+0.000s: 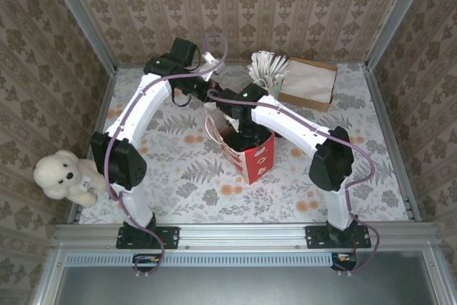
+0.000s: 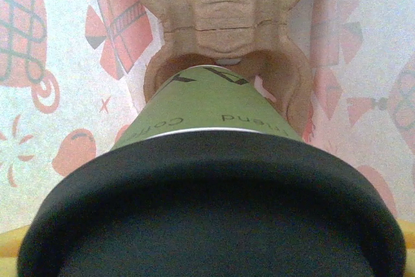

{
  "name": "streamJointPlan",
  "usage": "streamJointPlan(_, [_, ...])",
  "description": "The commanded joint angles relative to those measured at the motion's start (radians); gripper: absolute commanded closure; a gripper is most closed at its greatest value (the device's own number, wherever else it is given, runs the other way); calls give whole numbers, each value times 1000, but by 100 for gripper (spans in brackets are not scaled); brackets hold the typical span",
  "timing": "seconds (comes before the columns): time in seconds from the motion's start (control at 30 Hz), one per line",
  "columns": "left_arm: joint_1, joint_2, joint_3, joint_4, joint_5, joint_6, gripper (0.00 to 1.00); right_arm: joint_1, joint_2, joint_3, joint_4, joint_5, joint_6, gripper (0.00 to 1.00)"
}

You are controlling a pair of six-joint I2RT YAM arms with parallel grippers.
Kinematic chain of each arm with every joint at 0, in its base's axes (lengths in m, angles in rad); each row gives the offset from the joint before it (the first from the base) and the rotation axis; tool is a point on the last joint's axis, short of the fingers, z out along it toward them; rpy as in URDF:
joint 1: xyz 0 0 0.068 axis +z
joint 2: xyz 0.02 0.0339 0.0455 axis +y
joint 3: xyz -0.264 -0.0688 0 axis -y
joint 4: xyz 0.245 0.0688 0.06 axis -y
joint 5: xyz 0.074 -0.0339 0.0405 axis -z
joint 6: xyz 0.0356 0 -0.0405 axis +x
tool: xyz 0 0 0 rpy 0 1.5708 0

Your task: Pack the takeout coffee

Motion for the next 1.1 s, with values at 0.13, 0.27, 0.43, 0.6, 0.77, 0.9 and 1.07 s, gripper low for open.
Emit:
streamJointPlan(0.13, [14,-34,16,16,10,-12,100,-6,-23,-69,-5,36,0,33])
streamJointPlan(0.27, [24,-33,18,14,3,-15,100,-6,-73,-150,9,17,-3,33])
streamJointPlan(0.43, [27,-33,19,7,-11,-12,100,-7,-118,-182,-11,11,-2,33])
streamJointPlan(0.6, [29,-38,22,3,-34,-8,100,-6,-136,-204,-35,2,-1,33])
streamJointPlan(0.77, [25,-40,21,7,-15,-11,100,-10,-118,-231,-7,-30,-4,33])
streamJointPlan(0.9, [15,-40,19,12,-4,-10,100,-10,-80,-195,14,-36,6,33])
streamJointPlan(1.07, [9,-50,15,13,-11,-6,100,-11,-59,-167,26,3,6,34])
